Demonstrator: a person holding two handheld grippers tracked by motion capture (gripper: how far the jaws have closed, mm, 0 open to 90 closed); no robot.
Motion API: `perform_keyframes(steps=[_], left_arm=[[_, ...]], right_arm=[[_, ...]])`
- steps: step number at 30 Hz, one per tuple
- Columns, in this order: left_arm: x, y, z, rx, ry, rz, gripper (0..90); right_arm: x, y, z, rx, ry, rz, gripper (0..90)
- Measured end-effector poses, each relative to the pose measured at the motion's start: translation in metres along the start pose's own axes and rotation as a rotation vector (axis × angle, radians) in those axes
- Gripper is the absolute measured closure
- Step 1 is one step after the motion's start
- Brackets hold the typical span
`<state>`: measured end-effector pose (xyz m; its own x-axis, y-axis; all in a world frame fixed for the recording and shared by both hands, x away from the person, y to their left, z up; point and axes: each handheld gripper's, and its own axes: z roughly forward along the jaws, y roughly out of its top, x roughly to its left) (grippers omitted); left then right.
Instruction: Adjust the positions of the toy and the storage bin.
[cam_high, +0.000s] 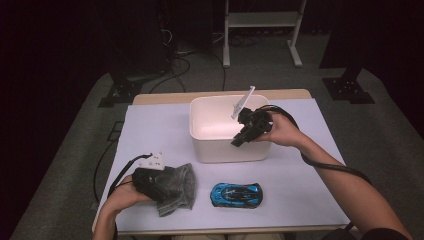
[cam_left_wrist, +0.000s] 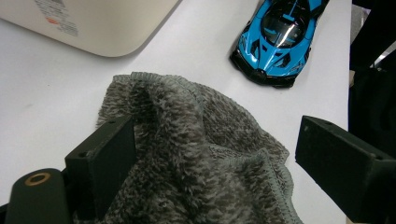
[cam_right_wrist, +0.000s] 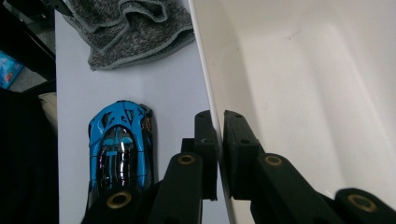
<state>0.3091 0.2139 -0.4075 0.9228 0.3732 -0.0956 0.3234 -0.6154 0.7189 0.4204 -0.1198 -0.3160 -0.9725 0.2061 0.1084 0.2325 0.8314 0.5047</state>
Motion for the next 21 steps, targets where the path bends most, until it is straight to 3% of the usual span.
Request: perform_keyframes(steps=[21], left_arm=[[-0.001, 0.002, 0.003, 0.004, -0.008, 0.007, 11.3]], right_arm=[[0.020, -0.006, 0.001, -0.010, -0.022, 0.013, 83.7]])
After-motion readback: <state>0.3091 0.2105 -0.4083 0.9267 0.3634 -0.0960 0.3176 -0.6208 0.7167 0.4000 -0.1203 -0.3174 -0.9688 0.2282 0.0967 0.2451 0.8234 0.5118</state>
